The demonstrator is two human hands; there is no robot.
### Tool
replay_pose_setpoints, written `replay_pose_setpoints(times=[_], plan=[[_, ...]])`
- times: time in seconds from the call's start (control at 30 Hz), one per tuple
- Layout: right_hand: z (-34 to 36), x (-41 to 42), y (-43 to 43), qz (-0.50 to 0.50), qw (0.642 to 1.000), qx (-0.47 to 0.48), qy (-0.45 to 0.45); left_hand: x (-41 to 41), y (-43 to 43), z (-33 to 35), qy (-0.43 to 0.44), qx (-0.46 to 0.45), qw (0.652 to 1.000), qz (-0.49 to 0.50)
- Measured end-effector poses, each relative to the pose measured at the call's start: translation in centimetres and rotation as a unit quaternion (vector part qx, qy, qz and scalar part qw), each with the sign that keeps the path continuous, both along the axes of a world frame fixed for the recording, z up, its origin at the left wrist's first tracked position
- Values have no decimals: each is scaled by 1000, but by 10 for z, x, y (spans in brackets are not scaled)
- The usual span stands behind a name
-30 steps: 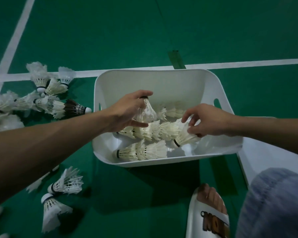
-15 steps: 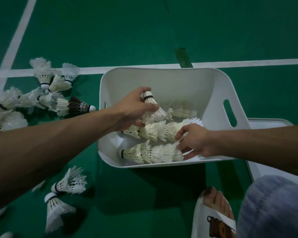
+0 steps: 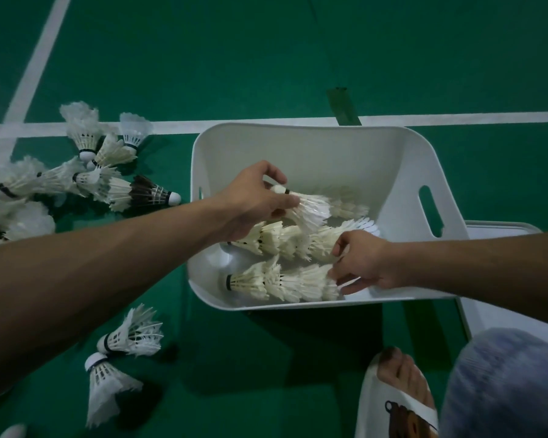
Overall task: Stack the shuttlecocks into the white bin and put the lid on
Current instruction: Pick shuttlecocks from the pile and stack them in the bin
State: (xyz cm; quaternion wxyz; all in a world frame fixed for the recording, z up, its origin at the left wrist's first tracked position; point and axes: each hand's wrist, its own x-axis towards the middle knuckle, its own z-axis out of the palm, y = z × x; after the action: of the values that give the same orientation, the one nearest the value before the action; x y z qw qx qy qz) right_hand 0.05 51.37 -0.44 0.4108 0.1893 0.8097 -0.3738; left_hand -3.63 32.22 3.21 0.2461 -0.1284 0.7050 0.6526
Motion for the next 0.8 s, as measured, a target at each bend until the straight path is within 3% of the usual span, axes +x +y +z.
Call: replay_pose_setpoints(times=[0.13,0.27,0.33,0.47,0.57,0.63,0.7,0.8], plan=[[26,-13,17,106,994,31,-14,1,2,0,-6,6,1000,-26],[46,-25,38,-9,994,-88,63,5,12,-2,9,4,997,-78],[50,-25,45,10,984,-131,123,10,20,-5,27,-17,990,-134],[45,-21,42,176,960,-58,208,21,35,-11,102,-67,967,-223],[40,-22,44,238,944,6,227,22,41,-16,152,-113,945,-265],[46,-26,48,309,923,77,218,19,40,-20,204,-201,898,-334],[48,-31,53,357,903,144,190,14,39,-25,254,-304,817,-419],[48,-30,56,395,882,205,155,13,41,-31,248,-345,744,-515]])
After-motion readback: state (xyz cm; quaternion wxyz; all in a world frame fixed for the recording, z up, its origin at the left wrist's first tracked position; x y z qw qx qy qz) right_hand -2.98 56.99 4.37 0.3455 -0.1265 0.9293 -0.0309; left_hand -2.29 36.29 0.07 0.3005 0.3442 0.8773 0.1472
